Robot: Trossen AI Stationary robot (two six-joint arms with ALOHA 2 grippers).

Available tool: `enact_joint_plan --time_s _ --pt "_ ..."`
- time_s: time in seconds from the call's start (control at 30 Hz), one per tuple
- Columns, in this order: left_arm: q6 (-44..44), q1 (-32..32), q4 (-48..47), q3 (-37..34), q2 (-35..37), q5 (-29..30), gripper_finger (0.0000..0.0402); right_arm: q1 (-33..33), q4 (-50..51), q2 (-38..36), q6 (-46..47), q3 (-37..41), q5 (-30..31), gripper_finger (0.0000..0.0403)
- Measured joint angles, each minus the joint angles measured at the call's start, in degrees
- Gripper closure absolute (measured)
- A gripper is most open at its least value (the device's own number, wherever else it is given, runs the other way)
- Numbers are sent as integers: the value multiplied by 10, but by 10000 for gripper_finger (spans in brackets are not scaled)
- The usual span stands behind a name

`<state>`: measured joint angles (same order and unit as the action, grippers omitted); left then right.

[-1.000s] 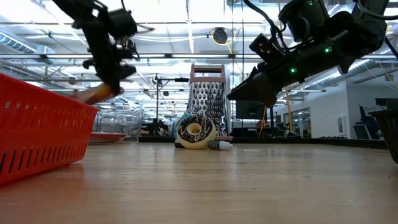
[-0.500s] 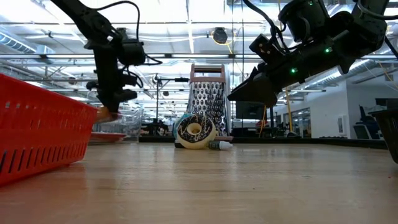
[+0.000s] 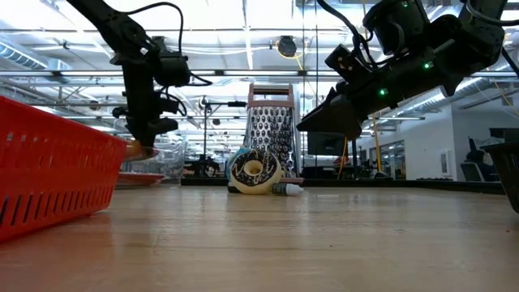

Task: Pick & Place Food Item
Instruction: Put the red popcorn bag into the transparent bin, then put the black food coloring bottle into the red bin

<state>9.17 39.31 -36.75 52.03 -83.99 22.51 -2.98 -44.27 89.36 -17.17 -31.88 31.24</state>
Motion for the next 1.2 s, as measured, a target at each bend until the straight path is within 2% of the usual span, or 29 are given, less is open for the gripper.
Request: enact_joint_plan --time_s 0.1,0.43,0.57,0.63,0.77,0.9,1.1,1.2 --pt "6 0 -9 0 0 0 362 0 0 0 0 0 0 273" --pt "0 -1 -20 0 10 -7 211 0 0 0 34 0 -3 273" --pt "28 -9 -22 0 46 -39 178 15 8 0 69 0 -92 273" --pt "44 -18 -14 0 75 -60 168 28 9 0 92 0 -136 273" --pt "61 -49 45 0 135 -81 157 55 18 0 146 0 -139 273" --pt "57 -87 133 0 187 -96 157 66 50 0 151 0 -178 265" --pt "41 -138 220 0 213 -96 158 35 56 25 203 0 -194 210" --pt "39 -151 245 0 209 -96 158 17 22 56 213 0 -194 180"
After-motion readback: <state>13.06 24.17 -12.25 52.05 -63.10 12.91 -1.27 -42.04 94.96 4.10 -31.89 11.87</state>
